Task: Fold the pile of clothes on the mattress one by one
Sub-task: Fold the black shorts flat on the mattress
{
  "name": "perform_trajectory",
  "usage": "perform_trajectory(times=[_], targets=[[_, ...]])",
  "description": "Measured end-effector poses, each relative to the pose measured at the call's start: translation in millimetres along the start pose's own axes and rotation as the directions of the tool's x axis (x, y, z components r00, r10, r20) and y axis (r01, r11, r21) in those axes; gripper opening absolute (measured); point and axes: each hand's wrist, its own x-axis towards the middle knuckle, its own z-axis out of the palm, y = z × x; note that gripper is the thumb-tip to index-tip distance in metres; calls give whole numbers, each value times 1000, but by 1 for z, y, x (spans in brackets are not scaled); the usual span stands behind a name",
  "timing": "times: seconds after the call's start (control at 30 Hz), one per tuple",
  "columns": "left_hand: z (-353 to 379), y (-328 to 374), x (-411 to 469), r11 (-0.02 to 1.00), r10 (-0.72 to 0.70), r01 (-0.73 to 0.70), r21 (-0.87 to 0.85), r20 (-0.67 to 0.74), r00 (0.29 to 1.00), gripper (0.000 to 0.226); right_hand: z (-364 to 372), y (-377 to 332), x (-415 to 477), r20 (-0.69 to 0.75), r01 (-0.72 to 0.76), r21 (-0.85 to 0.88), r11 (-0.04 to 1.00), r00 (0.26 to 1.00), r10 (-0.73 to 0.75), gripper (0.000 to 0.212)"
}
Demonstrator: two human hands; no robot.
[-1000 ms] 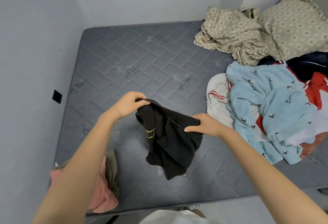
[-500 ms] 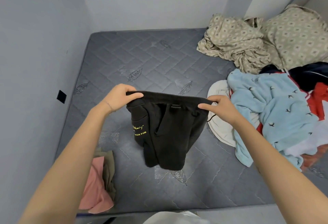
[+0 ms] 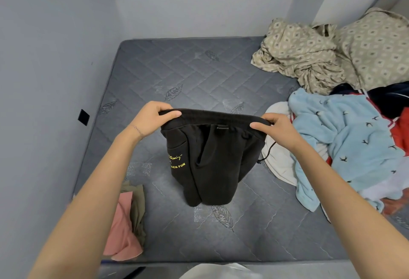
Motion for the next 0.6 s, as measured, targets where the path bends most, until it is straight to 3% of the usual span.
perform_trajectory(times=[0.23,0.33,0.4,0.53,0.6], targets=[[18,23,-3,997,78,-75,-33,84,993,34,22,-13,4,170,-12,-78,997,985,25,15],[35,42,-1,991,125,-131,22,192,973,32,40,-36,4,269,53,-117,992,963,-20,59],[50,52,0,981,161,-182,69,242,957,32,51,-52,4,340,148,-121,982,935,-99,69],[65,54,2,985,159,-170,39,205,966,41,67,-69,5,391,259,-254,932,909,-146,38],[66,46,1,994,109,-109,-11,226,968,39,67,-69,6,391,256,-275,927,910,-135,39]])
